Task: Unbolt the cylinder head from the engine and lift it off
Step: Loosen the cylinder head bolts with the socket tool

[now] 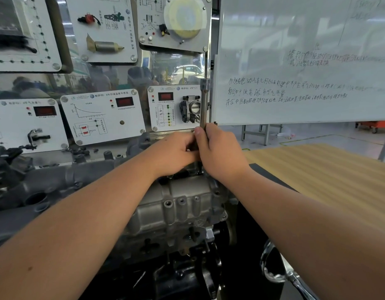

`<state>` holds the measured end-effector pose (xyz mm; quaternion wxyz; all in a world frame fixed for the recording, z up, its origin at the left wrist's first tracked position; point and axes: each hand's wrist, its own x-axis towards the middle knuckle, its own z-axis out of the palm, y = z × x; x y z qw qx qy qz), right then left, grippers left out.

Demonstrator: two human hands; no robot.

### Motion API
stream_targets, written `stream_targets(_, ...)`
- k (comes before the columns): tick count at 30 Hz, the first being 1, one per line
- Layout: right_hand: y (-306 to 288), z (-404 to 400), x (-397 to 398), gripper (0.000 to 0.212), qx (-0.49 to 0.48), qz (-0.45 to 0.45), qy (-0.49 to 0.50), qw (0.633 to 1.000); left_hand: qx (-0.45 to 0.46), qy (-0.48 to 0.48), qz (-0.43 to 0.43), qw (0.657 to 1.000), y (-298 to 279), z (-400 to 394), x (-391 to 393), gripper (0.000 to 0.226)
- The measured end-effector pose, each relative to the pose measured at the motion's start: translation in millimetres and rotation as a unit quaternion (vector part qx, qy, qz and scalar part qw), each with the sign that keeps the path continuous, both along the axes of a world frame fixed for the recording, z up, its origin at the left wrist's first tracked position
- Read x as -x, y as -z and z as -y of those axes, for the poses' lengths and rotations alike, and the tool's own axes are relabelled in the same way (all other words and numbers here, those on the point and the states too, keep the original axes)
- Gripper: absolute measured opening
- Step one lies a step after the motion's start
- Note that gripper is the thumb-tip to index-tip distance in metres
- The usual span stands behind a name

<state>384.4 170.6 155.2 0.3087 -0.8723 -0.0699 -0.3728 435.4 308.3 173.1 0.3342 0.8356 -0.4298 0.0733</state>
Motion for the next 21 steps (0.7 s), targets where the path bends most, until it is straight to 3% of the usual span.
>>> stream_targets(3, 0.5, -0.8, 1.1, 0.025, 0.002, 0.004, -0.013, 1.000, -0.008, -0.016, -0.001, 1.000, -0.9, -0.9, -1.0, 0.035)
stream_targets(8, 0.9, 0.2, 1.5, 0.040, 0.002, 0.029, -0.001, 1.000, 0.009, -0.013, -0.013, 1.000, 1.7, -0.1, -3.2, 0.020)
stream_targets(15, 0.7, 2.1, -1.0, 0.039, -0.004, 0.006, 0.007, 1.000, -0.010, -0.009, 0.009, 1.000, 1.1, 1.0, -2.6, 0.012)
stream_targets(21, 0.9, 0.3, 2.0, 0.022, 0.005, 0.025, -0.023, 0.999, -0.003, -0.018, 0.005, 1.000, -0.3, 0.6, -0.5, 0.037)
